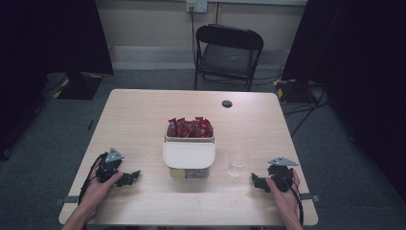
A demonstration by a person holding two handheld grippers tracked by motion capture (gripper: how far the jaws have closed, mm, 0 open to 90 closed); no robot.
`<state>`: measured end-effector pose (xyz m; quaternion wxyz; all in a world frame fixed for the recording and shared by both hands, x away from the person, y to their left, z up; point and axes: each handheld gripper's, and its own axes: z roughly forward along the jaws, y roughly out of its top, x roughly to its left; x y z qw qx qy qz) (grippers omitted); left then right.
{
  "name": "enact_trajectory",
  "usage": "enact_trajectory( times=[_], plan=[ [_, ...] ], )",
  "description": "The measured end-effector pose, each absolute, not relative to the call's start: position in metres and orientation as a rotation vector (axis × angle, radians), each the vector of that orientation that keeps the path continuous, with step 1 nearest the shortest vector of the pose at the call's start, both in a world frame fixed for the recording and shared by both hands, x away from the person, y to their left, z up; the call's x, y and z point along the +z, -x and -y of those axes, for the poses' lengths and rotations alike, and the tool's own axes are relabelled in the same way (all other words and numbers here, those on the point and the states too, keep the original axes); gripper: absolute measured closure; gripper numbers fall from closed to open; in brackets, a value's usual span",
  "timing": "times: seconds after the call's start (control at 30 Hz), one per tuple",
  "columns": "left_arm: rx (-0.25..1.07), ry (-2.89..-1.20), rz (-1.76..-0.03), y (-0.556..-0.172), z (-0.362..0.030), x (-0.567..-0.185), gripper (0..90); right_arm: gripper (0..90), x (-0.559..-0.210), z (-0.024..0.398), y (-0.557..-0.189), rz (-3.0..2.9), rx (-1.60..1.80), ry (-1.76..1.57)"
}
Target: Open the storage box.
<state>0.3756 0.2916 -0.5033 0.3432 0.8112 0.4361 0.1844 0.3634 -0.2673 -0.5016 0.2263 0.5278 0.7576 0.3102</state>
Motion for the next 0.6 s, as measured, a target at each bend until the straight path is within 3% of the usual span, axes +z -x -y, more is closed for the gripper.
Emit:
enact_trajectory(
  times=[0.6],
  plan=[
    [0.479, -2.107, -1.125, -0.3745, -0.2928, -0.5022, 4.9, 0.0, -0.5016, 0.2672, -0.3634, -2.086, 0.854, -1.457]
  ],
)
